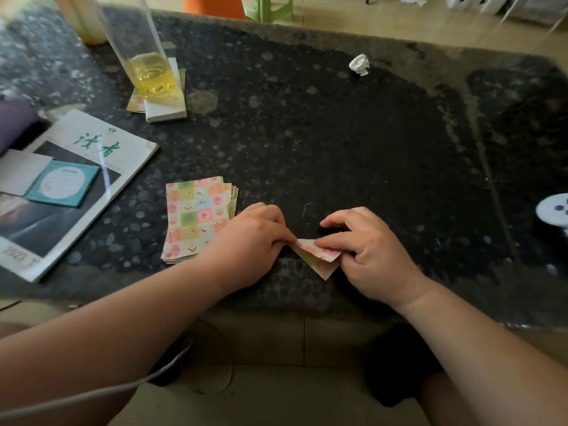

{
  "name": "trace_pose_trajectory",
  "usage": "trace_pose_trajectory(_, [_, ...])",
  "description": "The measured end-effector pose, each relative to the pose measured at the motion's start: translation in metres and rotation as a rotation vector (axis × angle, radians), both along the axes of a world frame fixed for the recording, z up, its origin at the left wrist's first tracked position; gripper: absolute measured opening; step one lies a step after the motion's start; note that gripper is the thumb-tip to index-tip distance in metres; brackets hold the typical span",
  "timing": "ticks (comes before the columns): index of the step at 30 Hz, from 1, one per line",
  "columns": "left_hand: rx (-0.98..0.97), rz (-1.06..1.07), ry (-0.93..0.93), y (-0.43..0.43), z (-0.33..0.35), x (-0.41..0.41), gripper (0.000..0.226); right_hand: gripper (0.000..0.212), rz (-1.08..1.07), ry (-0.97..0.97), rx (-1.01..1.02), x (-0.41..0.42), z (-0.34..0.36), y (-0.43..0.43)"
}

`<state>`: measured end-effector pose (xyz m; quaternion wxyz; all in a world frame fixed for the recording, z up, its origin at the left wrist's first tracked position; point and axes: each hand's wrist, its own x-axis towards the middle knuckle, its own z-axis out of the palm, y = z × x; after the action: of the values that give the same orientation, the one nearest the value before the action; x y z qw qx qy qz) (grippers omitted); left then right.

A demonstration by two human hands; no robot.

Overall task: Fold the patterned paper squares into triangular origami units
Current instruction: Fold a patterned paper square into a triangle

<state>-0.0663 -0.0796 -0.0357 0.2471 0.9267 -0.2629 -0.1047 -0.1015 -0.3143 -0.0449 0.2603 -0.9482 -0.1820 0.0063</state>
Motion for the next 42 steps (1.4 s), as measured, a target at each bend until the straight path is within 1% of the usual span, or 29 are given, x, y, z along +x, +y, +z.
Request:
trace_pose_trajectory(2, [-0.006,-0.013,-0.040,0.001,-0.003,-0.003,0.026,0.033,0.032,0.007,-0.027,-0.002,-0.001,-0.005])
trace_pose_trajectory(7, [0.036,-0.049,-0.079,-0.003,-0.004,-0.006,0.028,0.043,0.077,0.097,-0.070,-0.006,0.001,-0.016])
trace_pose_trajectory(11, [0.037,-0.097,-0.142,-0.006,-0.008,-0.009,0.024,0.041,0.078,0.097,-0.073,-0.007,0.000,-0.016])
trace_pose_trajectory(16, [-0.050,-0.147,-0.278,-0.009,-0.020,-0.013,0.019,0.040,0.078,0.108,-0.073,-0.007,0.000,-0.016])
trace_pose_trajectory(21, [-0.086,-0.171,-0.286,-0.015,-0.023,-0.013,0.021,0.037,0.082,0.108,-0.066,-0.009,0.001,-0.016])
trace_pose_trajectory(24, [-0.077,-0.185,-0.315,-0.018,-0.023,-0.015,0.013,0.037,0.075,0.093,-0.070,-0.010,0.002,-0.015])
trace_pose_trajectory(26, [-0.056,-0.171,-0.318,-0.019,-0.023,-0.017,0.012,0.036,0.075,0.079,-0.077,-0.010,0.002,-0.015])
trace_pose_trajectory(28, [-0.041,-0.166,-0.326,-0.020,-0.023,-0.018,0.013,0.032,0.052,0.056,-0.099,-0.011,0.005,-0.014])
trace_pose_trajectory(30, [-0.020,-0.164,-0.308,-0.022,-0.021,-0.020,0.016,0.024,-0.012,-0.028,-0.118,-0.013,0.011,-0.010])
trace_pose_trajectory(31, [-0.011,-0.159,-0.291,-0.022,-0.020,-0.020,0.018,0.018,-0.081,-0.058,-0.120,-0.014,0.016,-0.006])
trace_pose_trajectory(32, [-0.008,-0.153,-0.278,-0.023,-0.020,-0.020,0.018,0.013,-0.167,-0.046,-0.115,-0.016,0.023,-0.002])
trace_pose_trajectory(33, [-0.011,-0.148,-0.282,-0.023,-0.020,-0.020,0.018,0.014,-0.269,0.021,-0.110,-0.016,0.029,0.003])
trace_pose_trajectory(35, [-0.025,-0.141,-0.317,-0.023,-0.022,-0.020,0.017,0.019,-0.456,0.281,-0.106,-0.016,0.034,0.010])
trace_pose_trajectory(36, [-0.026,-0.139,-0.321,-0.023,-0.022,-0.020,0.016,0.017,-0.521,0.419,-0.052,-0.015,0.034,0.012])
trace_pose_trajectory(37, [-0.025,-0.138,-0.324,-0.023,-0.023,-0.020,0.016,0.013,-0.581,0.553,0.060,-0.014,0.033,0.013])
trace_pose_trajectory(38, [-0.025,-0.139,-0.331,-0.023,-0.023,-0.019,0.016,0.009,-0.648,0.679,0.215,-0.013,0.033,0.013])
trace_pose_trajectory(39, [-0.024,-0.140,-0.335,-0.024,-0.023,-0.019,0.016,0.009,-0.716,0.789,0.377,-0.012,0.033,0.013])
trace_pose_trajectory(40, [-0.021,-0.141,-0.336,-0.024,-0.023,-0.019,0.016,0.011,-0.779,0.870,0.533,-0.012,0.034,0.013])
trace_pose_trajectory(41, [-0.017,-0.143,-0.338,-0.024,-0.023,-0.019,0.016,0.012,-0.820,0.915,0.643,-0.013,0.034,0.013])
trace_pose_trajectory(42, [-0.012,-0.145,-0.340,-0.024,-0.023,-0.019,0.016,0.012,-0.831,0.928,0.685,-0.014,0.034,0.013])
